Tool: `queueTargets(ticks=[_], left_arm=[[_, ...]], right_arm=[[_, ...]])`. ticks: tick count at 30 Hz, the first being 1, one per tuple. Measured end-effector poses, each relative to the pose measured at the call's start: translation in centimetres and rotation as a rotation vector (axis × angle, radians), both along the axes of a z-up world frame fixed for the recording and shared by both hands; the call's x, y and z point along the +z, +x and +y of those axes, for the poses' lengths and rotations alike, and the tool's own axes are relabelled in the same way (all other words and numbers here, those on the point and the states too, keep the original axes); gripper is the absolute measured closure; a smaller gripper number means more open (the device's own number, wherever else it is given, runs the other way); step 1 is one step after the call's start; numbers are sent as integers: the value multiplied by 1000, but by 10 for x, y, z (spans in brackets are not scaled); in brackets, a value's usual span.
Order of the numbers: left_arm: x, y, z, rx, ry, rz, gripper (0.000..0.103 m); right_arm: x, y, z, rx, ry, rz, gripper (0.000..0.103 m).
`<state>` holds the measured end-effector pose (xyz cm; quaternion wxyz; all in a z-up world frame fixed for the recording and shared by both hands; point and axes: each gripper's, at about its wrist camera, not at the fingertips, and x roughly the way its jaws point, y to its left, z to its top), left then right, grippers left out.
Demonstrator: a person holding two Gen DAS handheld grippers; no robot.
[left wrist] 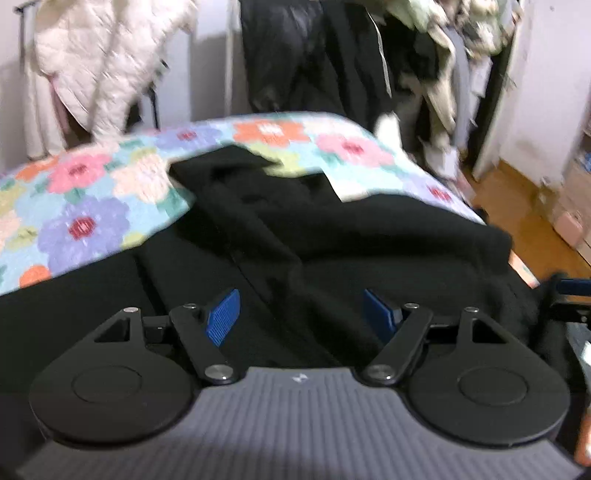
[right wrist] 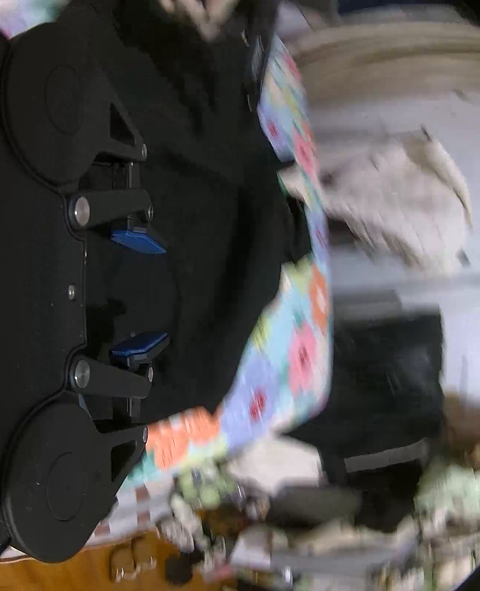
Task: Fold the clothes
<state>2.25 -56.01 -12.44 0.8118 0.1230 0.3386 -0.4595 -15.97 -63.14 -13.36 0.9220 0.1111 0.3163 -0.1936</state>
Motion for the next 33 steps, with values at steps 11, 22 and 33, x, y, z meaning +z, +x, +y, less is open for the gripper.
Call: queueTargets(ticks=[11,22,33], left_arm=[[36,-34,29,-216,-39,-97,30],[36,14,44,-287,133,-132,29],[88,59,66,-197,68,-325,32]], right_arm=[[59,-25,73,55,-218,353,50],[71,9,97,-58,-274,350,72],[113,78,123,52,-314,379,65]])
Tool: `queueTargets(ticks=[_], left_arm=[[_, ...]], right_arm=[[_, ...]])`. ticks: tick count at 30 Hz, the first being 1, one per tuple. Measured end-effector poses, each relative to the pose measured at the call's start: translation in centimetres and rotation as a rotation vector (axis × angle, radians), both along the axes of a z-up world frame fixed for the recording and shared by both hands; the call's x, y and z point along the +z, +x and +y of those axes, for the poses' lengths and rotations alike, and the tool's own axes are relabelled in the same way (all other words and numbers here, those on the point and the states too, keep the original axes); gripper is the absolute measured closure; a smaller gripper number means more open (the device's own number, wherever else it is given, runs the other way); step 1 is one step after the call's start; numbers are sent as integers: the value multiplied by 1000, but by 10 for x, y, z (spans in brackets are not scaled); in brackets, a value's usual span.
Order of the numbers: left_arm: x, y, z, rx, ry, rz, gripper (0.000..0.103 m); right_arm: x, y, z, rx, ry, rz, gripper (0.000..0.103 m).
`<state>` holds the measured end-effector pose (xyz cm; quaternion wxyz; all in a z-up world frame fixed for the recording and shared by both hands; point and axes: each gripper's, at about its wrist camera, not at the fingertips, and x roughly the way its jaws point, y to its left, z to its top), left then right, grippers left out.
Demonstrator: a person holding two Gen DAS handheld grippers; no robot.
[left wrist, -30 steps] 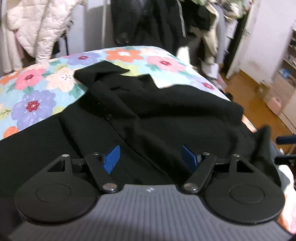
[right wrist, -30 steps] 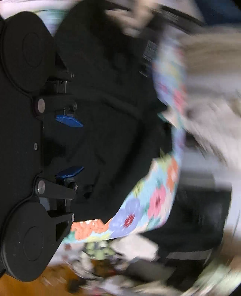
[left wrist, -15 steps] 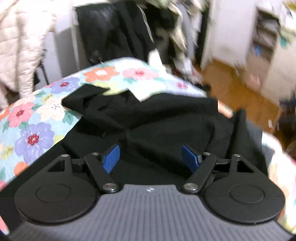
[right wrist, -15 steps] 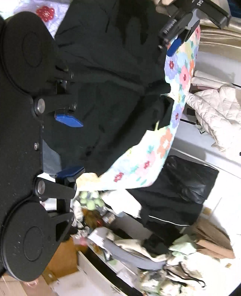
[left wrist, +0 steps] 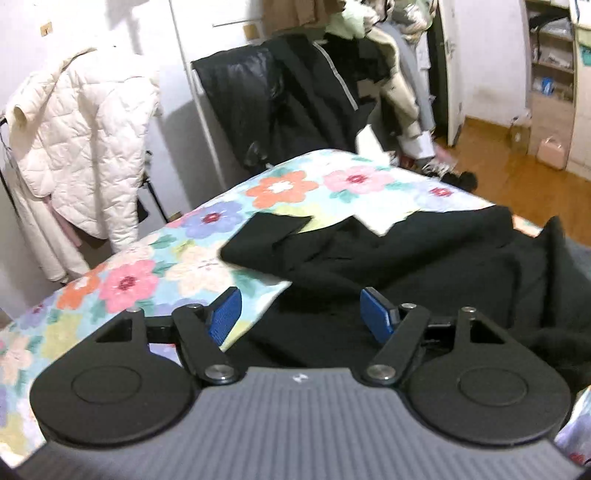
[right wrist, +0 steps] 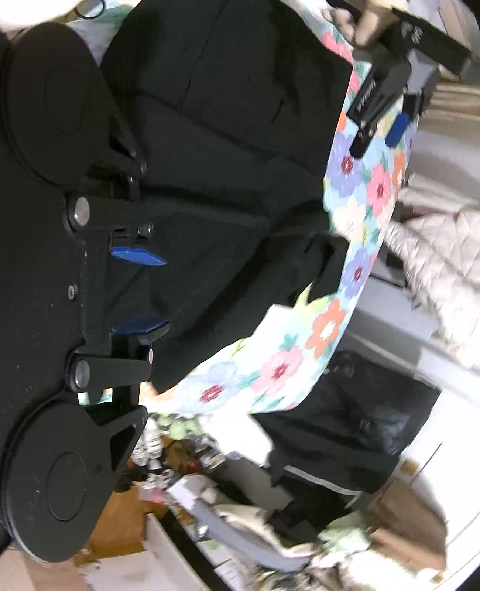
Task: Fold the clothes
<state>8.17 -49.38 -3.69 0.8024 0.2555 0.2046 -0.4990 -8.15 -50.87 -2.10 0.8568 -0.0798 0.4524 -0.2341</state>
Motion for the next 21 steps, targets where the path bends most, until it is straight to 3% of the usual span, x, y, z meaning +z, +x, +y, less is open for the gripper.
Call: queueTargets(ticks=[6,10,13,15,21], left_arm=[[14,33,5,34,38,78,32],[-4,43,-10,60,142,127,31],[-27,41,-30,55,197,94,31],[-40,42,-46,62,192,63,31],[-68,64,-91,111,83,53,29]], right_arm=[[14,50,-3,62,43,7,61],[14,87,2,125,-2,128,61],[11,110,0,156,-19,169,60],[6,124,-5,174,-25,187,58],[-28,157,-32,212,25,166,55]])
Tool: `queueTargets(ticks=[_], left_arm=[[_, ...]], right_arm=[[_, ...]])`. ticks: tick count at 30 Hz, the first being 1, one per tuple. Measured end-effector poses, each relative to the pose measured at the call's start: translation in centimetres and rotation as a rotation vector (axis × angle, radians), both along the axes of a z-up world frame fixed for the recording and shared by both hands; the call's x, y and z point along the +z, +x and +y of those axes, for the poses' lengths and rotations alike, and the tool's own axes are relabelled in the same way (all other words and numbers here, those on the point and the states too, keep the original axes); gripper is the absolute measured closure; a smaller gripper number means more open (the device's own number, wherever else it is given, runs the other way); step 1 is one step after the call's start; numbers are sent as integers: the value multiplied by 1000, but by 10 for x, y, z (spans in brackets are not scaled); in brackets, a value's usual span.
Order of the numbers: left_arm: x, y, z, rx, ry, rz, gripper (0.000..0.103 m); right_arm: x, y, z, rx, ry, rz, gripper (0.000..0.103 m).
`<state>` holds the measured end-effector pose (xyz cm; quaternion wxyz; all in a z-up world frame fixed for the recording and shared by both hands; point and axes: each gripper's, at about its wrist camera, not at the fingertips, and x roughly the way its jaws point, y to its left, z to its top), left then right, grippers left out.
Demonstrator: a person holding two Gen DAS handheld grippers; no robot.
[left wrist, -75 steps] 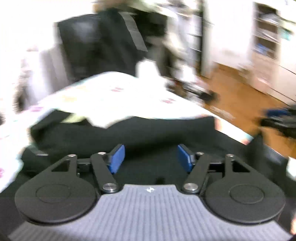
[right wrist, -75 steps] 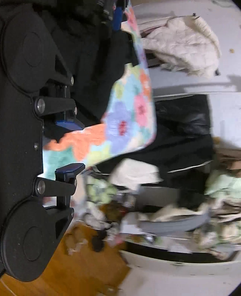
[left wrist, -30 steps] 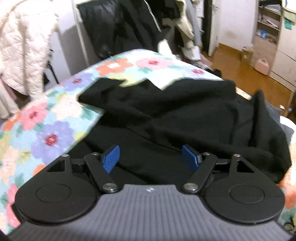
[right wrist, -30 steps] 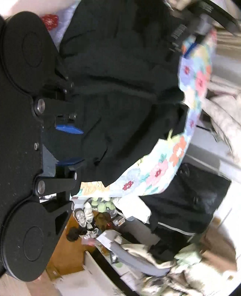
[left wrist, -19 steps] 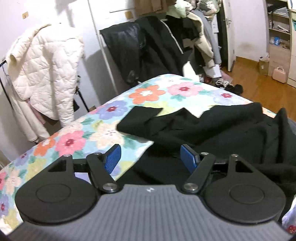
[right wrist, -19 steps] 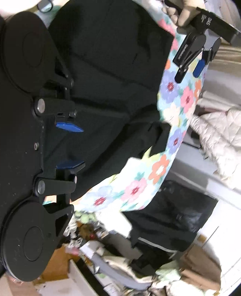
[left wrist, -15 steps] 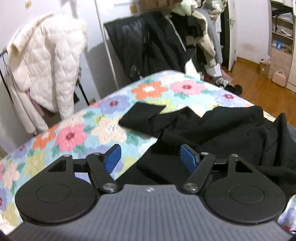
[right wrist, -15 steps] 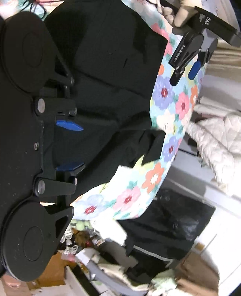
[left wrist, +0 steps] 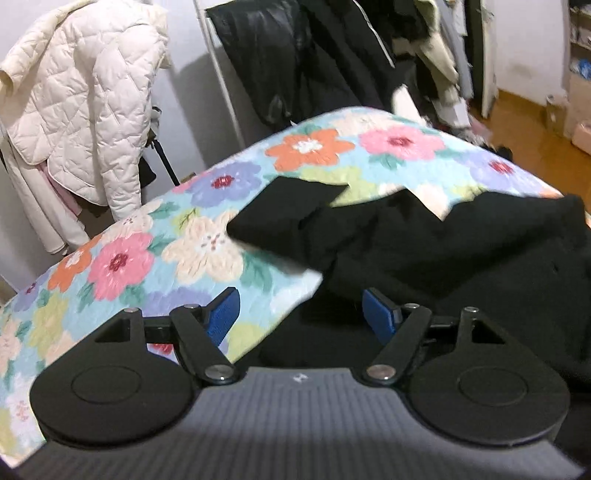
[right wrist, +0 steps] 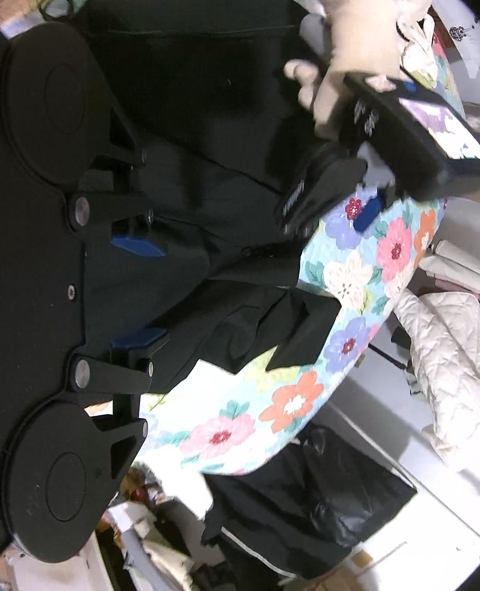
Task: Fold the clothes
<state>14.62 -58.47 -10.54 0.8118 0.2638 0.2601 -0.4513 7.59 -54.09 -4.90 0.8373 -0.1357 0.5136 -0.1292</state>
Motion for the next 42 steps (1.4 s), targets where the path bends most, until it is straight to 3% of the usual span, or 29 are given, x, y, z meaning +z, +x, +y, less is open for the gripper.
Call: queueTargets(ticks=[3,7,11,13,15,16,17,18,20,23,26,32,36,39,41,42], left_arm=[[-19,24,-29,28,2,13,29],[-41,49,-71,49,44,-70,29],[-61,74,-110,73,89,-70,27],[-70,88,-126,111,107,-48,27],[-77,102,-136,154,119,-19,28],[-80,110,-141,173,121,3,31],[-81,117,-142,183,114,38,47],[-82,119,-142,186,115,43,73],[-84,122,-143,192,117,51,94],[-71,115,-131,186,48,40,96],[-45,108,-112,205,-79,86,96],[32,68,-47,173,-415,263,96],[53,25,4,120,-601,448,93],[24,0,29,152,-608,698,92],[-13,-10,35,197,-526,854,92],[-28,-15,38,213,-487,874,92]], right_arm=[[-28,19,-22,-7,45,-15,55],[-53,16,-47,-72,142,-113,55],[-62,-11,-58,-79,242,-271,55],[-68,-21,-65,-104,264,-316,54],[-76,-23,-72,-114,261,-301,54],[-80,-24,-76,-119,258,-292,54],[-83,-24,-79,-124,255,-282,54],[-87,-25,-83,-129,253,-273,54],[-93,-26,-86,-130,234,-268,54],[-95,-28,-85,-128,201,-264,54],[-93,-32,-77,-124,170,-262,54],[-76,-54,-46,-154,239,-256,50],[-63,-81,-21,-217,429,-283,46],[-62,-105,-1,-250,551,-361,38],[-70,-117,6,-298,616,-412,38],[-76,-121,6,-326,629,-431,38]])
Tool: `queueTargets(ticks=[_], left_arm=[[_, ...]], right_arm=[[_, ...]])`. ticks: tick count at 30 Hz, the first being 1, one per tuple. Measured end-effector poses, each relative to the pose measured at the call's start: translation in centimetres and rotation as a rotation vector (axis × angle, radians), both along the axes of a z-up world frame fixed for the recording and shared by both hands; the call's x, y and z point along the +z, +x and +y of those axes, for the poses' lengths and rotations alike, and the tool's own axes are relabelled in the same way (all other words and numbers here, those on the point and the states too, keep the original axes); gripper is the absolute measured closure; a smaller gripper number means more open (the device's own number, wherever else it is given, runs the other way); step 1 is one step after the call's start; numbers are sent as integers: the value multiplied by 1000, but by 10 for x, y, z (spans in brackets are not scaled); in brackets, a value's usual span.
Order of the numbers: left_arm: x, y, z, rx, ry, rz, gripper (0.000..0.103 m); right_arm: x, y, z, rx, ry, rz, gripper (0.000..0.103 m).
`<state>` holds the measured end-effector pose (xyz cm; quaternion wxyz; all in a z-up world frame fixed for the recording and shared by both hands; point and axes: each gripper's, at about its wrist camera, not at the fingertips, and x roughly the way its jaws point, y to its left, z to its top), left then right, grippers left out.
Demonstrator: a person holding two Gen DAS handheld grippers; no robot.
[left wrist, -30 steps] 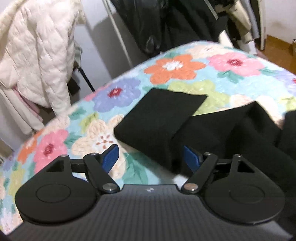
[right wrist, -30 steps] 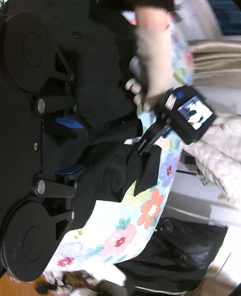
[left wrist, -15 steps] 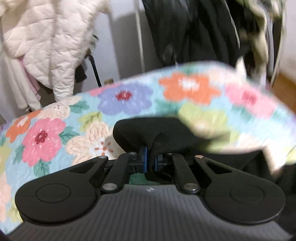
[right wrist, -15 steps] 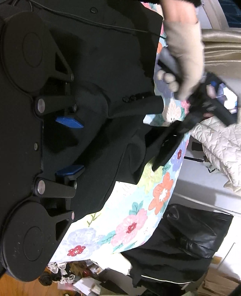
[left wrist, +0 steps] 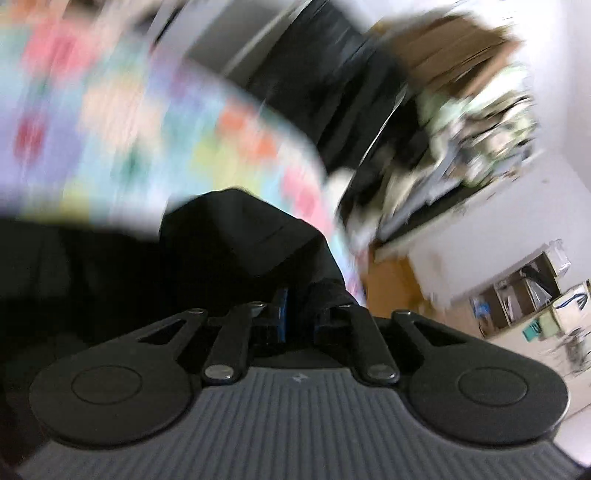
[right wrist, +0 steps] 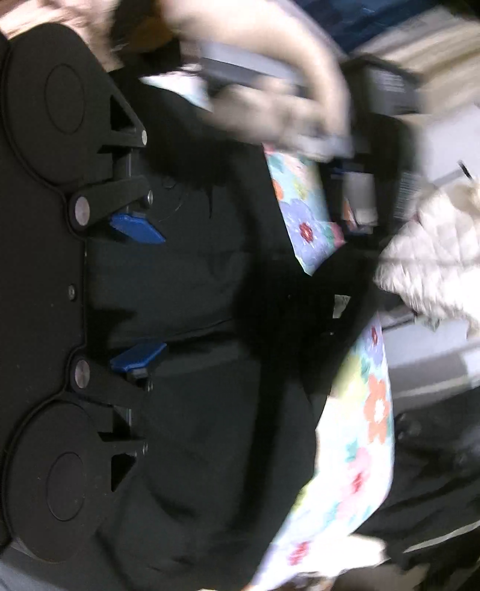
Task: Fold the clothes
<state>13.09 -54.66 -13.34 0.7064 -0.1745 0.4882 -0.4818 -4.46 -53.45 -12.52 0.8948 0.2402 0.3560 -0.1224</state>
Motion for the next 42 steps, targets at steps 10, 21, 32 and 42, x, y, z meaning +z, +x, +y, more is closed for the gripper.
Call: queueTargets(ticks=[10,21,32,42], left_arm=[[-51,-61,32,-185,249,-180,64],[43,-106,83,-227,316,-717,31],[165,-77,128,-473,444,-888,24],[35,-93,79,-472,347,-597,12]], right_arm=[[-20,-10,18,-140,-69,30,38],[42,-65,34,-143,-99,-35,38],[150,-109,53,34,-37,6,38],[63,-66,43,68,-37,113,22]])
